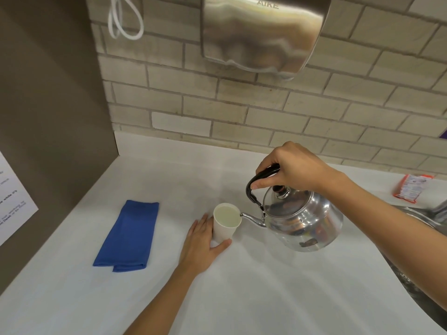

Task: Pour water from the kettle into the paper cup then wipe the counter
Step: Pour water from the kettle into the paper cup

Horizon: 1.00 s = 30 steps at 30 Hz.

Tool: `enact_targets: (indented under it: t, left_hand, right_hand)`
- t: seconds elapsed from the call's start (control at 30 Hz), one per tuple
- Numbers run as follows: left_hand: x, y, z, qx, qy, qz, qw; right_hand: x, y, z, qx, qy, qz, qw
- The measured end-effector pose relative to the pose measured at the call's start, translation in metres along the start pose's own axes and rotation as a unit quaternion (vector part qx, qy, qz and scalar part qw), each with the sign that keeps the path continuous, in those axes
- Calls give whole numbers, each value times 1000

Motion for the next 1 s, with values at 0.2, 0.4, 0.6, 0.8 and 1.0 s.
enact_targets:
  t: [0.2, 0.4, 0.6, 0.8, 1.0]
  left_hand:
    - [1, 0, -1, 1, 0, 3, 1000]
    - [1, 0, 0, 4, 1, 5, 1000]
    - [1, -1, -1, 11, -3, 7, 1000]
    - [1, 0, -1, 4, -6, 7, 1000]
    - [1, -1, -1, 4, 12, 14, 1000]
  right_hand:
    - [1, -2, 1, -5, 6, 4, 1000]
    - [-3, 0, 1, -19, -2, 5, 1000]
    - [-41, 13, -11, -33, -134, -71, 988]
    - [-95, 32, -26, 23, -326, -146, 934]
    - [-140, 38, -46, 56, -350, -178, 918]
Point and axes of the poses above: each hand's wrist, its own y-axis away from the middle knuckle, its own z-axis out of the back of the hand, x = y × z, the point moved 3 cm from there along -y, towards the middle knuckle, and after that the axes turned 4 degrees about z, right-handed, at the moved point
